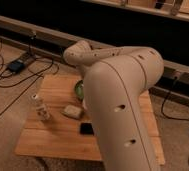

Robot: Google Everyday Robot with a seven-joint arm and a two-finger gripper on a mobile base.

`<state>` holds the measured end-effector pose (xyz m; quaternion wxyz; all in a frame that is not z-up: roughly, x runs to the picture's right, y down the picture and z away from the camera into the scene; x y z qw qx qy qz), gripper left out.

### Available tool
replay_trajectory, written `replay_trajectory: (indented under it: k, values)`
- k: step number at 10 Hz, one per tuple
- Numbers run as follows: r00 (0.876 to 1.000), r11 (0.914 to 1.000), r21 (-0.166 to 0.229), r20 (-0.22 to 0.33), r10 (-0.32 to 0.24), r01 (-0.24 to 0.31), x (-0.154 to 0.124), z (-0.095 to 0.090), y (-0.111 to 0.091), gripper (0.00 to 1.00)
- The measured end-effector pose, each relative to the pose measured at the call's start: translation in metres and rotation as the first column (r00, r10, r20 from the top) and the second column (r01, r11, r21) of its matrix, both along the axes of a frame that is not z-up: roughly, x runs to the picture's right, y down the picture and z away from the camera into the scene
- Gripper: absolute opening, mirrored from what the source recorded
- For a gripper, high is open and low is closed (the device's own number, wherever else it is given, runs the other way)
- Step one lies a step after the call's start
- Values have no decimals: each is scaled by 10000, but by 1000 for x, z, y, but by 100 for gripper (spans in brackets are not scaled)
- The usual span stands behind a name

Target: Place the pepper in the ceramic bowl

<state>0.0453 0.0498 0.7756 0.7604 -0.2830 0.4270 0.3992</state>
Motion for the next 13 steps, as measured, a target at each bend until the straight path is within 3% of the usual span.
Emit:
replay_trajectory:
  k: [2, 3, 4, 6, 9, 12, 13]
  values:
    - [9939, 9987, 504, 1093, -130, 76, -2, -2, 2, 74]
    - [9762, 9935, 1102, 2170, 37, -282, -4, -10, -2, 74]
    - [9668, 9904, 1322, 2554, 54, -405, -6, -12, -4, 74]
    - [9200, 9795, 1865, 3919, -25, -767, -31, -20, -14, 74]
    - [8673, 9729, 2040, 4977, -73, -1088, -55, -16, -21, 74]
    - [8252, 9756, 1849, 5648, -72, -1180, -72, 3, -14, 74]
    - [8177, 9771, 1754, 5756, -28, -1201, -73, 9, -11, 74]
